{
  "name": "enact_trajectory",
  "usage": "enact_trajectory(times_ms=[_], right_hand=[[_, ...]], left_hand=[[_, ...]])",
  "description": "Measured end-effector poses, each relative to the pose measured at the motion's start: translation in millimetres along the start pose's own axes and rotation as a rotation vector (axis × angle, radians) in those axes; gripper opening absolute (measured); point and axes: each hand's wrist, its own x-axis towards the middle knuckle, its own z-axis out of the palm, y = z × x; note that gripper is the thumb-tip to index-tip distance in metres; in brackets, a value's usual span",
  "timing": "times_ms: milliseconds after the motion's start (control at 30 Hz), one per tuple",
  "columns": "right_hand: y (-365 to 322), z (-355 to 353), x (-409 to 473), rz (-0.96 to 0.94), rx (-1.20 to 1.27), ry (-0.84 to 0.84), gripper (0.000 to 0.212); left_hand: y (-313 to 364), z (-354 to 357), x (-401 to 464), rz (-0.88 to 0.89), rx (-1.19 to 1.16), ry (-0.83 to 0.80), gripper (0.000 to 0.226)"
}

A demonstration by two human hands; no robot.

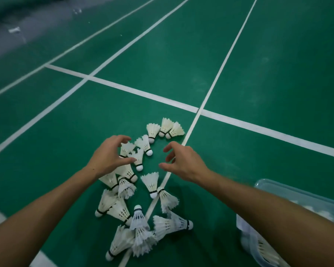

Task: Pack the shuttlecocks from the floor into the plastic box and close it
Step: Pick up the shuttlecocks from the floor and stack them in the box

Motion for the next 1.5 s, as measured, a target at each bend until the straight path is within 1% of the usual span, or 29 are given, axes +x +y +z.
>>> enact_trajectory(times_ms=[67,133,233,333,467,600,667,767,867,1033,1133,1367,1500], right_hand=[[-5,17,8,-0.006,-0.006,-0.054,0.054],[-9,32,14,-0.019,-0.01,-0.099,0.058],[-10,49,22,-0.052,-0.021,-0.158,0.062],[-3,59,27,-0.066,-0.072,-0.219,0.06],[8,62,26,-0.07,-0.108,-0.209,0.055],[16,55,22,-0.056,-0.062,-0.18,0.054],[20,50,18,-0.057,-0.032,-0.166,0.049],[23,40,8,-0.068,0.01,-0.147,0.044],[26,26,-2,-0.077,0.058,-0.11,0.039],[31,-14,-27,-0.064,0.212,-0.016,0.039],[35,-48,-50,-0.066,0.265,0.062,0.041],[50,-125,-137,0.009,0.283,0.256,0.051],[68,-152,-194,0.094,0.255,0.323,0.052]], left_hand=[[-11,3,12,0.005,0.119,-0.038,0.082],[-14,6,25,0.046,0.21,-0.103,0.082],[-15,12,45,0.135,0.354,-0.218,0.073],[-12,17,64,0.168,0.429,-0.31,0.063],[-14,25,74,0.134,0.416,-0.384,0.044],[-25,25,74,0.075,0.23,-0.488,0.021],[-27,23,73,0.092,0.193,-0.482,0.015],[-25,23,70,0.105,0.174,-0.431,0.009],[-16,16,68,0.112,0.137,-0.344,0.007],[18,-17,61,0.139,-0.023,-0.16,0.012],[55,-33,51,0.211,-0.13,-0.096,0.016],[184,-32,10,0.509,-0.276,-0.103,0.015],[249,-9,-14,0.559,-0.412,-0.134,0.022]])
